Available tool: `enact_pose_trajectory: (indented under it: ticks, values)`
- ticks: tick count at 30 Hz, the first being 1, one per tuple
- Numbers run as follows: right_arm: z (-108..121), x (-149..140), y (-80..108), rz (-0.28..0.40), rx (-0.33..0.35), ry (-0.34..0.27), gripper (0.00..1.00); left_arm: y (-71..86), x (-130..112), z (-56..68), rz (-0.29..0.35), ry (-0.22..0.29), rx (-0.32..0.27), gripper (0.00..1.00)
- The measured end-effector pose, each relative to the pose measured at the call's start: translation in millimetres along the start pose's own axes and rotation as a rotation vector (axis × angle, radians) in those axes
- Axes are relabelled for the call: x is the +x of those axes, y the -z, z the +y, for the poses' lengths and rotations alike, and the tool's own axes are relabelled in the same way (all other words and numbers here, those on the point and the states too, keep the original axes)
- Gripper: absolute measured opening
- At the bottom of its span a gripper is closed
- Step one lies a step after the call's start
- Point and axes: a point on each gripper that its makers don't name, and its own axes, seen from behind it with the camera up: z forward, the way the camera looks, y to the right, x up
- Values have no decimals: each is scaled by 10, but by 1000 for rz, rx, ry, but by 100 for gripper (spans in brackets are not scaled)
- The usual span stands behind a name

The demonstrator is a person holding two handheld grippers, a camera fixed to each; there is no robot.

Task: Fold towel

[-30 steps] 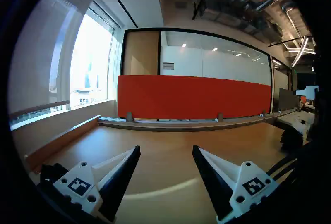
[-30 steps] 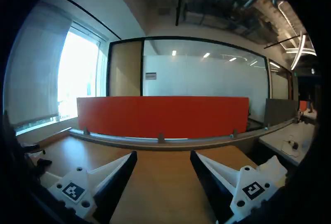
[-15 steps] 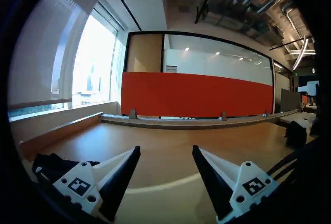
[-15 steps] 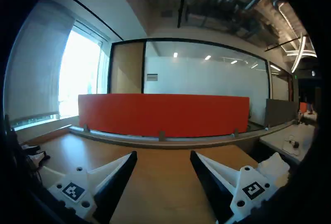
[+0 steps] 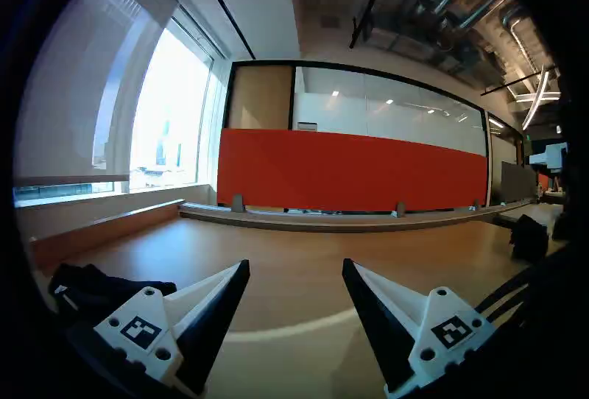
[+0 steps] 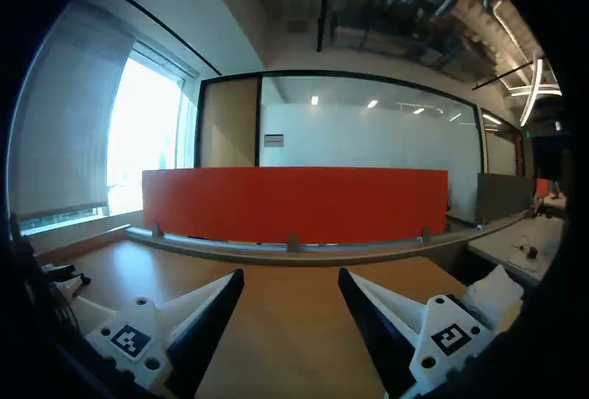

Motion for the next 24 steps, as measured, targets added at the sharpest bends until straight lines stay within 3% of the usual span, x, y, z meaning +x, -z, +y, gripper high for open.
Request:
enact_pose_trajectory:
  ticks: [6, 24]
  values:
    - [2, -24, 0, 2, 4, 3, 100, -18, -35, 33, -1, -36, -3, 93]
    - [68, -66, 19, -1, 0, -7, 100, -2, -53, 36, 1, -60, -2, 93]
